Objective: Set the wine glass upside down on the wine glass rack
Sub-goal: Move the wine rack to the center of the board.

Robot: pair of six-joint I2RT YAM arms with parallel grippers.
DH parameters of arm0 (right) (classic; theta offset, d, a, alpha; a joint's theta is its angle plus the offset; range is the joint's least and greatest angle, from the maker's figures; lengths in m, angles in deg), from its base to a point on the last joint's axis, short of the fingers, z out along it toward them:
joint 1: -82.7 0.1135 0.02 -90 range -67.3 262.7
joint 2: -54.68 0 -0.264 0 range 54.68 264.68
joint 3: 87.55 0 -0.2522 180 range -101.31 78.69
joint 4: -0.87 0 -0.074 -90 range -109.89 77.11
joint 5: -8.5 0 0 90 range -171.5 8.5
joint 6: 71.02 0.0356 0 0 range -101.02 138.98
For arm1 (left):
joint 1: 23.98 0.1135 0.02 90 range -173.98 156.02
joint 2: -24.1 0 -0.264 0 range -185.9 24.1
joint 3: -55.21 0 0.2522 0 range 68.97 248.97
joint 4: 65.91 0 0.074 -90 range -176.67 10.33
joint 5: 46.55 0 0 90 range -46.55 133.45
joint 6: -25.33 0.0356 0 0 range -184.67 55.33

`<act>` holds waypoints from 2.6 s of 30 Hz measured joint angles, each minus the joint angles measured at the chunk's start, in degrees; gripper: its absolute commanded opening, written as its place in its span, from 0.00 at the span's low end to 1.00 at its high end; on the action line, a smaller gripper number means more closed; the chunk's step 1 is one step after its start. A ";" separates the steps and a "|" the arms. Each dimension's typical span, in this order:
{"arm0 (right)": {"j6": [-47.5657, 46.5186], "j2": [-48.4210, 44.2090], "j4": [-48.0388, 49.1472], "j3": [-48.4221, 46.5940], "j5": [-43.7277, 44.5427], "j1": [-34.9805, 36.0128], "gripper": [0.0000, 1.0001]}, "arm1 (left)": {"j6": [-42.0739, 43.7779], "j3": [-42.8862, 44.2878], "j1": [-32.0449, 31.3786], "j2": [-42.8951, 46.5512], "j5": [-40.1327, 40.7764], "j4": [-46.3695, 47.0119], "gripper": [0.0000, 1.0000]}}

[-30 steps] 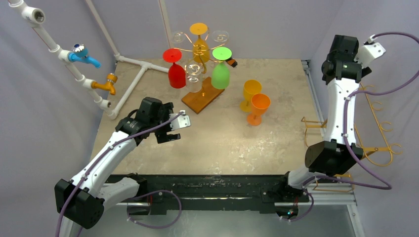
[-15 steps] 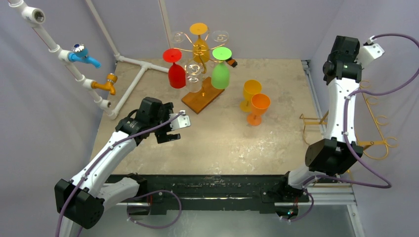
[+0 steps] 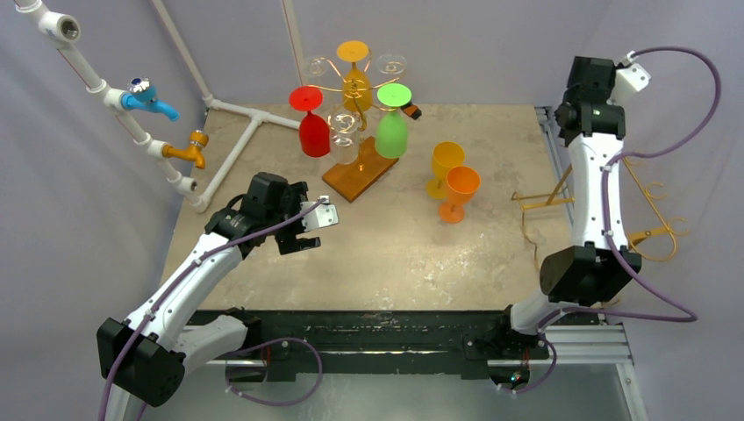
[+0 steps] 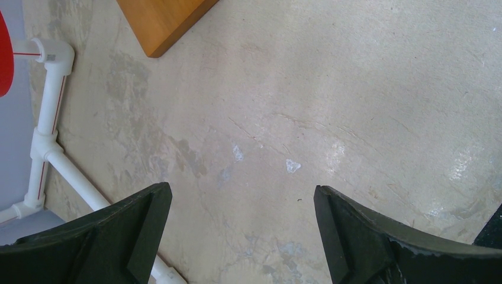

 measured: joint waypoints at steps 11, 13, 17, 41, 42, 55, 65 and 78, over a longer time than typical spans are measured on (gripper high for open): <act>-1.51 8.87 -0.20 -9.94 -0.66 11.85 0.00 | 0.28 -1.81 0.00 1.64 0.57 -0.04 1.00; -1.84 9.07 0.28 -9.94 -0.59 12.09 0.00 | 0.33 -1.99 0.00 1.68 0.76 -0.07 1.00; -2.95 10.25 0.35 -11.41 -2.58 12.09 0.00 | 0.46 -1.99 0.00 1.70 0.94 -0.02 1.00; -15.45 27.82 2.91 -33.40 -26.29 18.95 0.10 | 0.22 -2.84 0.00 0.96 1.49 0.37 1.00; -15.72 27.91 3.08 -33.42 -26.97 19.08 0.18 | 0.20 -2.84 0.00 0.94 1.51 0.37 1.00; -18.40 21.88 4.68 -29.99 -31.89 20.13 0.76 | -0.46 -4.00 0.00 0.85 1.46 0.37 1.00; -14.88 8.72 1.95 -25.05 -24.39 14.58 0.66 | -0.90 -5.27 0.00 1.62 1.40 0.39 1.00; -8.90 11.72 -3.21 -21.97 -12.55 4.94 0.71 | -1.84 -5.40 0.00 0.92 -0.48 0.39 1.00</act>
